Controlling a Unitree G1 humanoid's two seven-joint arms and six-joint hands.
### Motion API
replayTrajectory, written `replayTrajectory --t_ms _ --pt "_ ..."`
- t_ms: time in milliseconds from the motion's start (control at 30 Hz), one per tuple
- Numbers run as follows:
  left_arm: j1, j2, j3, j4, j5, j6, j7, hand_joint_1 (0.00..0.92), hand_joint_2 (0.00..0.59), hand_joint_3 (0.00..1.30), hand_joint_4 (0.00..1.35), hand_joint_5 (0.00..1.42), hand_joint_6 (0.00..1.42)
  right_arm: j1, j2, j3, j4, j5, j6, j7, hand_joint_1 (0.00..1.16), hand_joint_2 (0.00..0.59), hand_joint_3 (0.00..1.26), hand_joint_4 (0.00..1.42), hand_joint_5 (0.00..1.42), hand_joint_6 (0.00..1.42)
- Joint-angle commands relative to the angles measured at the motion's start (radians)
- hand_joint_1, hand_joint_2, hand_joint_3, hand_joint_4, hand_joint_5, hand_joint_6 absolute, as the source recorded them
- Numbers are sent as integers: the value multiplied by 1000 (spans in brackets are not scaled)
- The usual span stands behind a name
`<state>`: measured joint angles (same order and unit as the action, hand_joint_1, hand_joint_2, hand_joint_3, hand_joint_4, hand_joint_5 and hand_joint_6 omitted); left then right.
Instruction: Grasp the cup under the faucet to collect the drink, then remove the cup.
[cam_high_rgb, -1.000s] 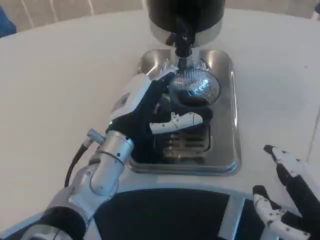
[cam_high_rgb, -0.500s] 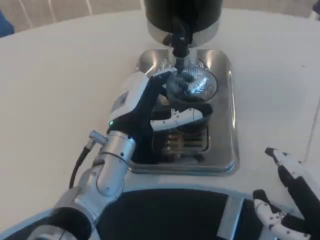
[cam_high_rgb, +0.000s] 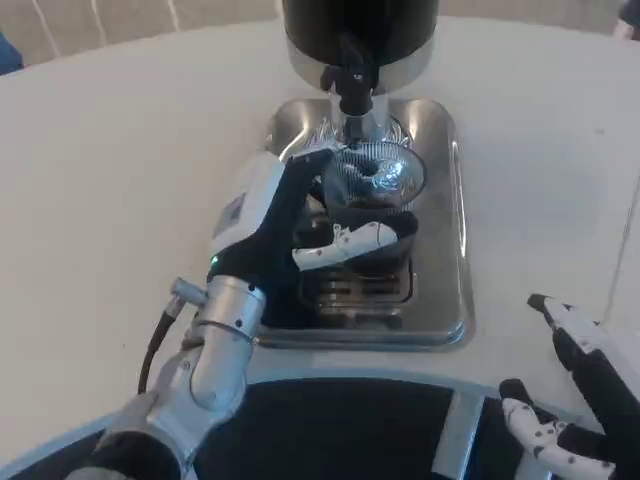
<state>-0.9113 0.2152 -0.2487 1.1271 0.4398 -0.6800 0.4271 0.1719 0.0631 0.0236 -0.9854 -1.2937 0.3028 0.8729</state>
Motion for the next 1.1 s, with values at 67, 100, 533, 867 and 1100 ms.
replayTrajectory --t_ms 67,100,533,867,1100 --pt "46 18 21 -21 -4 -49 51 562 109 901 981 1255 1423 -14 5 2 11 -7 9 8 391 519 25 0 0 0" --pt "55 26 26 -29 -6 -64 57 576 107 913 1009 1285 1424 -17 4 0 12 -6 9 7 392 518 25 0 0 0" --pt "136 122 97 -101 -41 -182 -13 617 58 934 1093 1332 1424 -57 -9 -15 35 14 16 -1 384 511 25 0 0 0" --pt "229 211 132 -175 -59 -269 -93 622 43 929 1093 1332 1424 -102 -23 -14 41 18 21 -1 374 504 22 0 0 0" --pt "297 261 177 -230 -100 -309 -161 629 34 928 1094 1332 1424 -123 -37 -14 56 26 20 -24 369 504 16 0 0 0"
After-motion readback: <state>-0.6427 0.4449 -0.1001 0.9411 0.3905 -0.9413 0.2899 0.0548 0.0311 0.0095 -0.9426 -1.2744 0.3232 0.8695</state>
